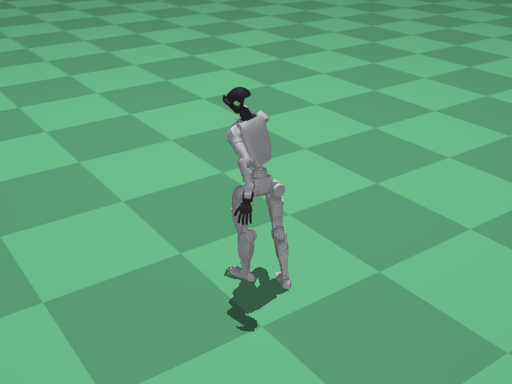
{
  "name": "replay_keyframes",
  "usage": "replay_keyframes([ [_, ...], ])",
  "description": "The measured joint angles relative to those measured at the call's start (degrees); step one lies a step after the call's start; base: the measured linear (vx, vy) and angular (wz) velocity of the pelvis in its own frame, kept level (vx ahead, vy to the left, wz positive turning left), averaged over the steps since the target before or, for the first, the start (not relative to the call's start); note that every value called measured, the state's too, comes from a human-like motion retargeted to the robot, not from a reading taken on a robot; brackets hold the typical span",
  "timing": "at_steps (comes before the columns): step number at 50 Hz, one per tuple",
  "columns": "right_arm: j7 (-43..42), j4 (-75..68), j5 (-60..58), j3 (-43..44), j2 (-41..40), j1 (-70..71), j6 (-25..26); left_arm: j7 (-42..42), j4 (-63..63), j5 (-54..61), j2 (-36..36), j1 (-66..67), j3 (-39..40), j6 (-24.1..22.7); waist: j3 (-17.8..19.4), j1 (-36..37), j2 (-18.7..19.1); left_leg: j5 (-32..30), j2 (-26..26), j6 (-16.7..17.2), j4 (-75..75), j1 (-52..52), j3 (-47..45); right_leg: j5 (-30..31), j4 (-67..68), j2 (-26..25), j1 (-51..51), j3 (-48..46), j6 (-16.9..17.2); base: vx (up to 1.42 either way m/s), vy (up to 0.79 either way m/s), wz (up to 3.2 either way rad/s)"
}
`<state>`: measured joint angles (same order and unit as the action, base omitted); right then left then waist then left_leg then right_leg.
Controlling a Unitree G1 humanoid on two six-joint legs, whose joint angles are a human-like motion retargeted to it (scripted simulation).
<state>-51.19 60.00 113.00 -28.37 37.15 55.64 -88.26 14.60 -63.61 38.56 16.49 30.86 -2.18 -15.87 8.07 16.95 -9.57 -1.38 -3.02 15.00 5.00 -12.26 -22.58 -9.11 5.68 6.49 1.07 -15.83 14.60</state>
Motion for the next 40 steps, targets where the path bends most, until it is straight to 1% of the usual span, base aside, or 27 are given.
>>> replay_keyframes([
  [3, -1.4, 0.0, -1.3, -0.6, 0.5, 1.9, -3.8, 1.9, 0.8, 1.3, 1.7, -6.2, 3.4, -1.2, 0.3, -0.2, 0.1, 1.0, 0.8, 0.0, 0.0, 2.8, 1.9, 0.0, 6.0, -0.3, -0.2, -0.1, -3.9, 0.28, 0.04, 0.39],
  [7, -6.8, 0.0, -7.0, -2.3, 0.3, 3.3, -4.2, 4.8, 6.7, 3.1, 3.7, -14.3, 6.4, -3.3, -0.2, 0.1, 1.1, 2.5, 4.0, 0.0, 0.0, 6.4, 3.8, 1.6, 17.5, -1.9, 2.6, 0.5, -8.9, 0.26, -0.05, 0.14],
  [9, -9.9, 0.0, -9.8, -4.1, -0.4, 5.0, -4.2, 5.6, 12.0, 4.5, 4.4, -17.8, 6.8, -4.4, -0.5, 0.2, 1.7, 3.3, 5.7, 0.0, 0.0, 7.8, 4.3, 2.1, 23.1, -2.4, 4.8, 0.3, -10.1, 0.23, -0.07, 0.04],
  [11, -13.1, 0.0, -12.4, -6.4, -1.4, 7.2, -4.2, 5.6, 18.2, 6.1, 4.9, -21.0, 6.7, -5.4, -0.7, -0.2, 2.0, 4.0, 6.7, -0.2, 0.0, 9.0, 4.8, 2.1, 27.1, -2.0, 7.0, -0.5, -10.5, 0.2, -0.03, 0.12],
  [13, -16.2, 0.0, -15.2, -8.7, -2.2, 9.4, -4.2, 5.0, 24.8, 7.7, 5.3, -23.7, 6.3, -6.5, -0.8, -1.1, 2.2, 4.5, 7.0, -0.5, 0.0, 9.9, 5.3, 1.6, 28.8, -1.2, 8.7, -1.7, -10.3, 0.18, -0.01, 0.17],
  [15, -18.4, 0.0, -17.3, -10.7, -2.9, 10.6, -4.2, 4.1, 30.9, 8.8, 5.5, -25.5, 5.6, -7.8, -1.0, -2.1, 2.4, 5.1, 7.3, -0.5, -0.1, 10.8, 5.5, 1.1, 27.2, -0.4, 9.7, -2.9, -9.9, 0.17, -0.02, 0.12],
  [19, -21.2, 0.0, -21.9, -13.1, -2.8, 11.8, -4.2, 3.2, 41.1, 10.4, 6.5, -28.2, 4.7, -10.4, -0.2, -4.6, 1.9, 6.3, 6.5, -0.4, -0.4, 12.3, 5.6, 2.4, 16.6, 0.7, 10.3, -4.1, -7.5, 0.16, -0.04, 0.06],
  [22, -23.0, 0.0, -25.1, -14.1, -2.1, 12.1, -4.2, 3.6, 46.2, 10.8, 7.2, -28.5, 4.4, -12.3, 1.1, -6.3, 0.7, 7.5, 5.3, -0.1, -0.9, 13.8, 5.3, 6.6, 6.2, 1.1, 9.9, -3.1, -3.9, 0.17, -0.06, -0.03],
  [25, -26.1, 0.0, -26.8, -14.8, -2.5, 12.7, -4.2, 4.0, 48.3, 10.7, 7.5, -27.2, 3.9, -13.4, 2.3, -7.5, -0.5, 9.0, 4.1, 0.0, -1.9, 15.2, 4.7, 12.5, -2.3, 1.1, 10.0, -0.4, 0.4, 0.17, -0.11, -0.24],
  [27, -29.5, 0.0, -27.1, -14.9, -3.3, 12.7, -4.2, 4.0, 48.2, 10.4, 7.4, -24.4, 3.8, -13.5, -0.1, -7.2, -1.5, 8.4, 4.6, 0.0, -1.5, 13.0, 2.8, 17.6, -7.1, -1.3, 13.8, 2.2, 0.4, 0.08, -0.32, -0.7],
  [28, -31.1, 0.0, -27.2, -14.7, -3.7, 12.3, -4.2, 4.0, 47.3, 10.2, 7.4, -23.8, 3.8, -13.1, -0.8, -7.3, -1.9, 8.3, 4.9, 0.0, -1.5, 12.2, 2.2, 19.3, -8.2, -2.2, 15.5, 2.9, 0.4, 0.11, -0.35, -0.54],
  [30, -35.4, 0.0, -28.4, -13.2, -3.7, 10.2, -4.2, 3.9, 43.0, 9.5, 7.3, -23.5, 4.2, -11.4, -0.9, -7.7, -2.2, 8.8, 5.8, 0.0, -2.4, 11.8, 1.6, 21.7, -9.8, -3.8, 16.6, 3.4, 0.4, 0.17, -0.31, -0.31],
  [32, -39.0, 0.0, -30.6, -10.6, -1.9, 5.7, -4.2, 3.3, 37.5, 7.9, 6.7, -22.3, 4.9, -9.1, -1.0, -8.1, -2.0, 9.7, 6.7, 0.0, -3.3, 12.0, 1.3, 22.7, -10.3, -4.9, 16.7, 3.1, 0.4, 0.24, -0.24, -0.18],
  [33, -40.7, 0.0, -32.3, -8.8, -0.3, 2.6, -4.2, 2.9, 34.2, 6.6, 6.4, -21.7, 5.3, -7.7, -1.0, -8.3, -1.7, 10.3, 7.2, 0.0, -3.7, 12.4, 1.2, 22.8, -10.4, -5.3, 16.4, 2.8, 0.4, 0.28, -0.18, 0.03],
  [35, -41.3, 0.0, -37.3, -5.0, 4.4, -4.4, -4.2, 2.1, 27.7, 3.4, 5.3, -21.8, 6.8, -4.5, 1.1, -9.6, -0.6, 11.9, 7.8, -0.1, -5.0, 14.2, 2.5, 22.0, -10.2, -5.1, 13.8, 0.9, 0.4, 0.31, -0.14, 0.34],
  [36, -39.4, 0.0, -43.4, -3.6, 10.6, -7.8, -4.2, 1.3, 24.6, 0.6, 4.9, -20.9, 7.9, -2.4, 1.3, -9.8, -0.2, 12.5, 8.3, -0.1, -5.2, 14.9, 2.7, 21.3, -10.0, -5.4, 13.1, 0.6, 0.4, 0.37, -0.13, 0.25],
  [37, -22.6, -4.8, -51.4, -0.1, 18.0, -11.1, 11.1, -0.8, 21.8, -3.9, 3.9, -19.6, 9.6, 0.3, 1.5, -9.9, 0.5, 13.1, 9.0, -0.3, -5.4, 15.6, 2.7, 20.5, -9.7, -5.6, 12.4, 0.3, 0.4, 0.44, -0.13, -0.04],
  [38, 23.9, -19.2, -63.6, 7.5, 28.0, -14.2, 57.1, -5.5, 19.6, -11.6, 2.0, -17.6, 12.1, 4.5, 1.3, -9.9, 1.8, 13.7, 9.8, -1.0, -5.5, 16.4, 2.6, 19.4, -9.3, -6.0, 11.7, 0.4, 0.4, 0.44, -0.1, -0.06],
  [39, 42.2, -25.1, -80.9, 13.4, 33.0, -20.0, 76.4, -7.6, 17.8, -15.5, 0.4, -15.9, 14.6, 6.7, 1.1, -10.2, 2.6, 14.1, 10.1, -1.8, -5.9, 16.6, 2.8, 18.5, -8.9, -6.0, 11.3, 0.4, 0.4, 0.41, -0.07, 0.01],
  [40, 46.5, -26.8, -101.0, 18.5, 35.5, -27.3, 82.3, -8.4, 16.2, -17.5, -1.0, -14.3, 17.1, 8.0, 0.9, -10.6, 3.2, 14.4, 10.2, -2.6, -6.4, 16.6, 3.1, 17.7, -8.6, -5.8, 11.0, 0.3, 0.4, 0.35, -0.04, 0.19],
])
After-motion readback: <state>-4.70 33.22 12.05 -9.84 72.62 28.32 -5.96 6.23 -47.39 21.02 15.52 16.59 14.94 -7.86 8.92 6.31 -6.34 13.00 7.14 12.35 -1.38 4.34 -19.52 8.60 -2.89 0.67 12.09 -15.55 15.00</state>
